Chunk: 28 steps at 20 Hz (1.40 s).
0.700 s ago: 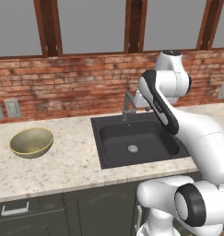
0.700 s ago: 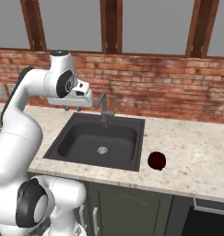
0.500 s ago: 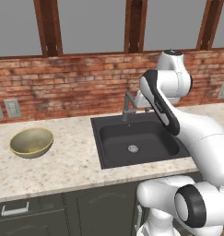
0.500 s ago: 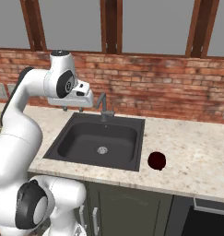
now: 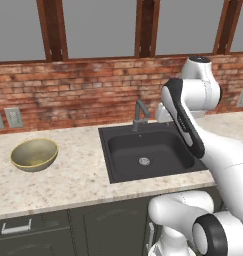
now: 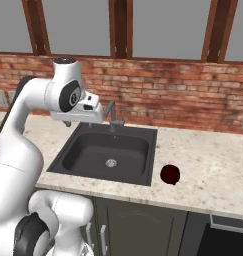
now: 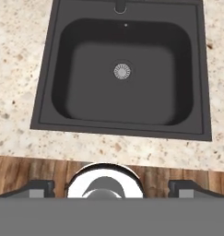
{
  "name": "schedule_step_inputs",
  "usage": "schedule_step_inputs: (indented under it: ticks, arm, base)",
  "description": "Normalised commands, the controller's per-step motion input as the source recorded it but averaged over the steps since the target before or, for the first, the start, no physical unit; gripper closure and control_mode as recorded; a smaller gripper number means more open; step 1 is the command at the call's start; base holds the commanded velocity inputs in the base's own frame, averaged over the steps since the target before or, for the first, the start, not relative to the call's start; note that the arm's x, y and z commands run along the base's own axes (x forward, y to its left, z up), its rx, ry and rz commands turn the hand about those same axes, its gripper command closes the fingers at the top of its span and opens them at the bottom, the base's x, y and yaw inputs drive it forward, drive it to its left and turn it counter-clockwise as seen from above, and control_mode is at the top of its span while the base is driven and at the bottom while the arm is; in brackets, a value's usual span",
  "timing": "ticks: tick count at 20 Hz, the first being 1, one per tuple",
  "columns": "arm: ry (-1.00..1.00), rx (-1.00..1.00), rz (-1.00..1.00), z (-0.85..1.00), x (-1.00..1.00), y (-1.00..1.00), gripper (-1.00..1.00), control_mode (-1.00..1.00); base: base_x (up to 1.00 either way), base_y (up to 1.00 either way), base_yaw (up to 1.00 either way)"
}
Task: Pick the mug and place it in the sink. Pick the bowl and place it in the open cabinet and then close the cabinet.
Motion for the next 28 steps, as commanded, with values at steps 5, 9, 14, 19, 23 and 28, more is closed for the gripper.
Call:
schedule_step_inputs:
  ticks: [5,9,14,19,23,28]
  arm:
    - [0.01,0.0,0.0,0.0,-0.33,-0.51,-1.0,-1.0]
    - [0.0,0.0,0.0,0.0,-0.44,-0.59,-1.0,-1.0]
    - [0.0,0.0,0.0,-0.01,-0.5,-0.6,-1.0,-1.0]
    - [0.0,0.0,0.0,-0.01,-0.27,-0.64,-1.0,-1.0]
    - [0.04,0.0,0.0,-0.14,-0.13,-0.69,-1.0,-1.0]
    - [0.13,0.0,0.0,-0.06,-0.05,-0.6,-1.0,-1.0]
  base:
    - [0.0,0.0,0.0]
    - [0.0,0.0,0.0]
    - [0.0,0.0,0.0]
    - [0.0,0.0,0.0]
    - [0.0,0.0,0.0]
    - [0.0,0.0,0.0]
